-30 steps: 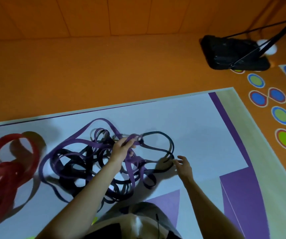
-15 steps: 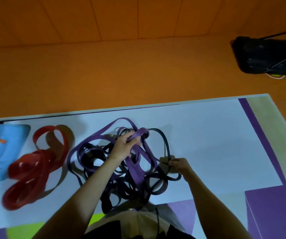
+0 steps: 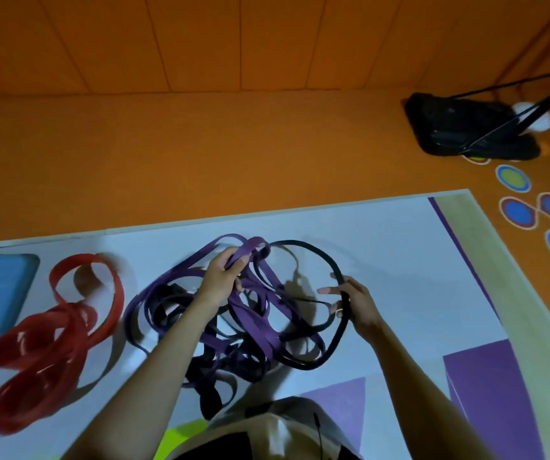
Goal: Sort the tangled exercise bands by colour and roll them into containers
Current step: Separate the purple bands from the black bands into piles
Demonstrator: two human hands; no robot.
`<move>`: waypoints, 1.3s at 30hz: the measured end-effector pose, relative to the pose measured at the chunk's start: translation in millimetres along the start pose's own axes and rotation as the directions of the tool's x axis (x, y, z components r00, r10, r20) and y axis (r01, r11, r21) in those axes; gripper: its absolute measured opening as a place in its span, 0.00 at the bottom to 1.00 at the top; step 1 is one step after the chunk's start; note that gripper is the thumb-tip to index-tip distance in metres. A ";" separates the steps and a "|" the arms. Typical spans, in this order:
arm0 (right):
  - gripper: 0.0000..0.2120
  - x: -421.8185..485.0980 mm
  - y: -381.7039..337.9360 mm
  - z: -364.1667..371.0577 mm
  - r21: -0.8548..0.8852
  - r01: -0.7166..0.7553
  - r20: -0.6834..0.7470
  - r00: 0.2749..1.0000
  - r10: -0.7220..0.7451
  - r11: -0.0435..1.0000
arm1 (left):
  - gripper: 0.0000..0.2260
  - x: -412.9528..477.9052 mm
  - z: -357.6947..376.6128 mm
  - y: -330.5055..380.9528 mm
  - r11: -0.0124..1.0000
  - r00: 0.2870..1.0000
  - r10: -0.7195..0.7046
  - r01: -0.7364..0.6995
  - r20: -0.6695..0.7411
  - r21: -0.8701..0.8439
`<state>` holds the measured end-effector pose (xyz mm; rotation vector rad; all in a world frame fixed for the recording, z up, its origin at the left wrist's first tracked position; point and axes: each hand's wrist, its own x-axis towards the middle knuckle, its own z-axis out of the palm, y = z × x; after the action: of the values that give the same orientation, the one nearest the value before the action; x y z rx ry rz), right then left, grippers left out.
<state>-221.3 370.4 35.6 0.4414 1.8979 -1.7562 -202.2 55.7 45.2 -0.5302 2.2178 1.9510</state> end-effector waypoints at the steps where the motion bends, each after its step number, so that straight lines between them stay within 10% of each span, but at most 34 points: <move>1: 0.13 -5.6 -9.0 3.4 0.015 0.022 0.007 1.000 -0.022 1.000 | 0.08 -1.1 -2.9 1.0 1.000 1.000 0.002 -0.002 0.014 0.005; 16: 0.18 -57.2 -74.7 28.5 -0.169 0.428 -0.259 0.850 -0.459 0.888 | 0.22 5.3 -9.8 24.3 0.989 0.996 0.076 -0.068 0.056 -0.135; 22: 0.20 -61.2 -76.5 29.8 -0.127 0.347 -0.432 0.824 -0.367 0.929 | 0.22 7.1 10.1 44.6 0.975 0.977 0.207 -0.210 -0.044 -0.073; 27: 0.23 -73.1 -81.9 33.7 0.086 0.190 -0.179 0.969 -0.173 0.978 | 0.22 17.7 36.4 60.7 0.973 0.966 0.181 -0.203 0.184 0.112; 32: 0.18 -75.9 -80.0 48.4 0.298 0.235 0.023 0.967 -0.253 0.925 | 0.28 -0.9 58.4 61.5 0.989 0.878 -0.065 -0.006 0.474 0.147; 39: 0.25 -49.7 -82.9 67.2 -0.292 0.422 0.163 0.906 -0.390 0.858 | 0.40 -10.1 75.8 44.7 0.913 0.782 -0.096 0.316 0.615 -0.259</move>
<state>-217.2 300.0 129.8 -0.1827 2.2717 -1.6220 -218.1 136.1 78.9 -0.1470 1.3764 2.0319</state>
